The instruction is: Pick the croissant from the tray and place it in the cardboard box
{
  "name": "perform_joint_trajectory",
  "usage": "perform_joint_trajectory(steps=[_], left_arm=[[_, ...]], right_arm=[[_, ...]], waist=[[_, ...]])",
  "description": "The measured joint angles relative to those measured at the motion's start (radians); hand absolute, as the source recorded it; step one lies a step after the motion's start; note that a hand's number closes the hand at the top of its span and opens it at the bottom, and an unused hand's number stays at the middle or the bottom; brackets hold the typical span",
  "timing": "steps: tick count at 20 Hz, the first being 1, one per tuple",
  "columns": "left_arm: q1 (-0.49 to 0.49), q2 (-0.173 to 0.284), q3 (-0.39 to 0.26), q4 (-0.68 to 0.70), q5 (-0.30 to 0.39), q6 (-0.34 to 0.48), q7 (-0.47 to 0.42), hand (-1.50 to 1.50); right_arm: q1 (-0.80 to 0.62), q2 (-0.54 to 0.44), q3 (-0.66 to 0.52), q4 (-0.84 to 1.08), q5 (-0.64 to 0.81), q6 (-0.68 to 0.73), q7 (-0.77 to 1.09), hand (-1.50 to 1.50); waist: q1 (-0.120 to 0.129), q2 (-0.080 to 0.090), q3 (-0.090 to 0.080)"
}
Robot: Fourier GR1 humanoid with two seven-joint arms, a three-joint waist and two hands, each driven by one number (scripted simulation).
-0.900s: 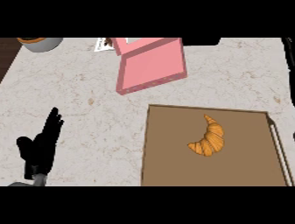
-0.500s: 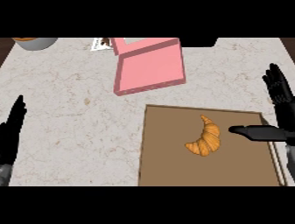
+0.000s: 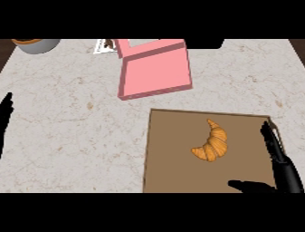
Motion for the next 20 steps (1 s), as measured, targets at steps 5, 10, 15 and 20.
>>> perform_joint_trajectory(steps=[5,10,15,20], left_arm=[[-0.02,-0.016,-0.001,-0.007,-0.033,-0.002,0.033,0.0],[-0.039,-0.024,0.001,0.005,-0.047,-0.007,0.045,0.0],[-0.031,-0.018,0.017,0.001,-0.051,-0.027,0.04,0.0],[-0.039,-0.037,0.022,0.006,-0.071,-0.032,0.046,0.0]], right_arm=[[0.004,-0.091,-0.006,-0.002,0.112,-0.028,0.025,-1.5],[-0.05,-0.23,0.053,-0.042,0.25,0.017,0.232,-1.5],[-0.131,-0.308,0.127,-0.108,0.337,0.138,0.477,-1.5],[-0.236,-0.32,0.183,-0.167,0.368,0.301,0.704,-1.5]], waist=[[0.007,0.0,-0.002],[0.014,0.0,-0.004],[0.021,-0.001,-0.004],[0.02,0.0,-0.003]])
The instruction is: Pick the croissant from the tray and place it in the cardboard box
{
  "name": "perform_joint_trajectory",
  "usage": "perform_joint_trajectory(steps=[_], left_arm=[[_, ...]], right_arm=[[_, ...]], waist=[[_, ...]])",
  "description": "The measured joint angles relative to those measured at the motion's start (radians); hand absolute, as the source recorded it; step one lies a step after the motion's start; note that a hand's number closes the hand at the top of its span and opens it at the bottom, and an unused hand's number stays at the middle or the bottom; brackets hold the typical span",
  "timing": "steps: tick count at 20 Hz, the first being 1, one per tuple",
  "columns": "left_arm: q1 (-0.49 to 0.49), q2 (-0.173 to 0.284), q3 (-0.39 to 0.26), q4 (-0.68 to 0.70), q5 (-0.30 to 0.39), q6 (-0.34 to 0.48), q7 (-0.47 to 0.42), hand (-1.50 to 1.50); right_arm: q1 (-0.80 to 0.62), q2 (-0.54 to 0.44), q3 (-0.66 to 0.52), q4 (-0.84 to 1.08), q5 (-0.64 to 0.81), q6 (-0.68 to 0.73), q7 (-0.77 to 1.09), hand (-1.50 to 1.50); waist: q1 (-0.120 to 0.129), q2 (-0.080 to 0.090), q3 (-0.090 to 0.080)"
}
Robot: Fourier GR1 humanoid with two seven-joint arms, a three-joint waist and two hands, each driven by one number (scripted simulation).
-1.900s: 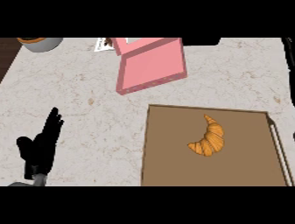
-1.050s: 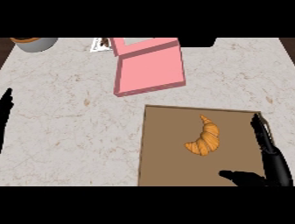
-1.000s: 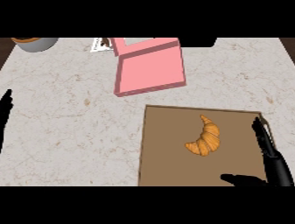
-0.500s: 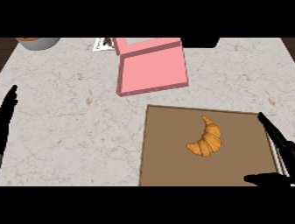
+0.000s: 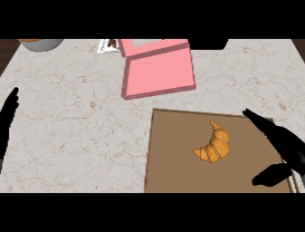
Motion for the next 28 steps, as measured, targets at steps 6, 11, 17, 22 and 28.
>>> perform_joint_trajectory(steps=[6,11,17,22,28], left_arm=[[-0.006,-0.029,0.026,0.008,-0.039,-0.014,0.007,0.0],[-0.002,-0.065,0.072,0.026,-0.079,-0.044,-0.006,0.0],[0.014,-0.088,0.133,-0.005,-0.128,-0.087,0.019,0.0],[0.016,-0.119,0.162,-0.017,-0.174,-0.104,0.037,0.0],[0.032,-0.147,0.199,-0.045,-0.21,-0.14,0.055,0.0]], right_arm=[[-0.095,0.087,0.027,0.049,0.063,0.111,0.134,-1.5],[-0.14,0.17,0.007,0.112,0.141,0.17,0.158,-1.5],[-0.14,0.237,-0.047,0.119,0.211,0.231,0.164,-1.5],[-0.11,0.277,-0.081,0.089,0.242,0.263,0.129,-1.5],[-0.079,0.339,-0.089,0.022,0.29,0.294,0.122,-1.5]], waist=[[-0.003,0.0,0.001],[-0.005,0.0,0.001],[-0.007,-0.001,0.002],[-0.009,-0.001,0.002],[-0.009,-0.001,0.002]])
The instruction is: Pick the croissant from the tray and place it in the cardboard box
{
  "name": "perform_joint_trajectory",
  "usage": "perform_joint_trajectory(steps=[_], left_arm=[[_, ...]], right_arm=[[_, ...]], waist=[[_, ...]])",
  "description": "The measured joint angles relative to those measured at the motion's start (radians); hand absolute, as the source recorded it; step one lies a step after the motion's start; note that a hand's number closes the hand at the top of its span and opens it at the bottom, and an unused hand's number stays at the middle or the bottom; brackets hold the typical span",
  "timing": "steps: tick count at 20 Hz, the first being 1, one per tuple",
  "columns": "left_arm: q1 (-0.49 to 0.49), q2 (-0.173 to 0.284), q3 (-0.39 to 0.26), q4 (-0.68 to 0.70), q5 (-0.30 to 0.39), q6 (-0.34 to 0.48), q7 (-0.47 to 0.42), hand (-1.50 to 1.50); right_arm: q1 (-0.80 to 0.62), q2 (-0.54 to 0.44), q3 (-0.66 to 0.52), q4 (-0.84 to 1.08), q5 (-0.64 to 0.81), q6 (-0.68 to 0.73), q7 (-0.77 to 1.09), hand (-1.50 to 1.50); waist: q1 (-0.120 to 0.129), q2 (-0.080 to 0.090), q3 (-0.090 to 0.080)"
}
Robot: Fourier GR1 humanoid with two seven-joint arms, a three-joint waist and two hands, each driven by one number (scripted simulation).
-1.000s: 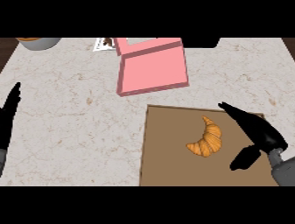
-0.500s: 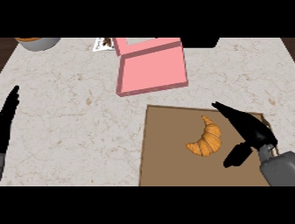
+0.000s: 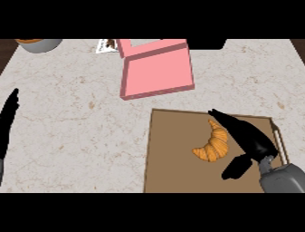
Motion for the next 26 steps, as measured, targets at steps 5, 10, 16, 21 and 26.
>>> perform_joint_trajectory(steps=[5,10,16,21,26], left_arm=[[0.014,-0.006,0.039,-0.033,-0.024,-0.037,0.014,0.0],[-0.001,-0.041,0.053,-0.022,-0.058,-0.041,0.012,0.0],[-0.014,-0.05,0.103,0.018,-0.071,-0.081,-0.022,0.0],[-0.01,-0.065,0.101,-0.015,-0.09,-0.086,0.007,0.0],[-0.013,-0.076,0.116,-0.005,-0.107,-0.093,-0.007,0.0]], right_arm=[[-0.005,0.046,-0.008,-0.035,0.035,0.057,0.042,-1.5],[-0.002,0.087,0.0,-0.038,0.083,0.103,0.119,-1.5],[-0.03,0.138,-0.024,0.095,0.158,0.07,0.091,1.5],[-0.087,0.165,-0.026,0.196,0.279,-0.087,0.034,1.5],[-0.091,0.165,-0.033,0.212,0.365,-0.177,0.007,1.5]], waist=[[0.0,0.0,0.0],[0.0,0.0,0.0],[0.001,0.001,0.0],[0.004,-0.005,-0.006],[0.001,-0.006,-0.007]])
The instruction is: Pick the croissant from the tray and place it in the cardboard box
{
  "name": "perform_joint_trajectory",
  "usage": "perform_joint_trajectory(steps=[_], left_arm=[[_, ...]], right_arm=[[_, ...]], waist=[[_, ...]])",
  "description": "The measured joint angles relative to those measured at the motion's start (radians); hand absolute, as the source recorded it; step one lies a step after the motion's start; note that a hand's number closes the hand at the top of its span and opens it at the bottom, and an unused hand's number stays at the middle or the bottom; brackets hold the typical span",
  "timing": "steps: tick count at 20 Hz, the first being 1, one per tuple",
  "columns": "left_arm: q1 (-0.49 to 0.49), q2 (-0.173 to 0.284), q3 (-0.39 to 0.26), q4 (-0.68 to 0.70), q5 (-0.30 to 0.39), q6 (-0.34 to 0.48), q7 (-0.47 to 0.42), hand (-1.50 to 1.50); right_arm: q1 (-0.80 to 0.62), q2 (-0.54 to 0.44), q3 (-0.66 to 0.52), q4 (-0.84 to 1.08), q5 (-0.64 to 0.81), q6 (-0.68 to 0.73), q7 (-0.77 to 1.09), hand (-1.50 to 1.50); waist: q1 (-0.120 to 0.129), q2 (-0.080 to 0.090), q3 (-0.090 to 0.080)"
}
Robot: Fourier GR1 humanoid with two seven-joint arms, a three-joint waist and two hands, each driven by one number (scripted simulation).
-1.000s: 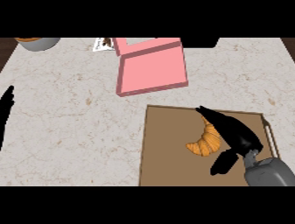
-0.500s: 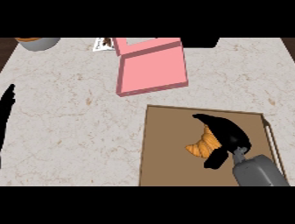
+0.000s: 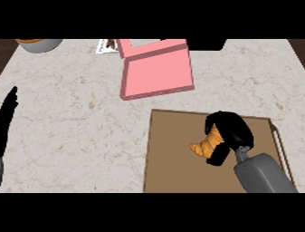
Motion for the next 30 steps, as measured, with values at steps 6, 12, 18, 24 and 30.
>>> perform_joint_trajectory(steps=[6,12,18,24,30], left_arm=[[0.012,-0.002,0.011,0.012,-0.002,0.004,-0.003,0.0],[0.03,0.001,0.015,0.008,-0.003,0.001,-0.004,0.0],[0.03,-0.011,0.005,-0.002,-0.008,0.001,-0.003,0.0],[0.006,-0.018,0.003,-0.003,-0.012,-0.009,0.002,0.0],[-0.024,-0.022,-0.004,-0.007,-0.022,-0.017,0.017,0.0]], right_arm=[[-0.013,0.07,0.018,-0.084,0.22,-0.065,0.387,1.5],[-0.047,0.147,0.113,-0.216,0.52,-0.002,0.768,1.5],[-0.135,0.197,0.253,-0.381,0.76,0.111,0.842,1.5],[-0.337,0.206,0.368,-0.405,0.751,0.229,0.847,1.5],[-0.555,0.212,0.301,-0.274,0.587,0.22,0.86,1.5]], waist=[[-0.019,-0.007,0.001],[-0.025,-0.014,0.001],[-0.014,-0.008,0.004],[0.011,0.001,0.005],[0.033,0.01,0.006]])
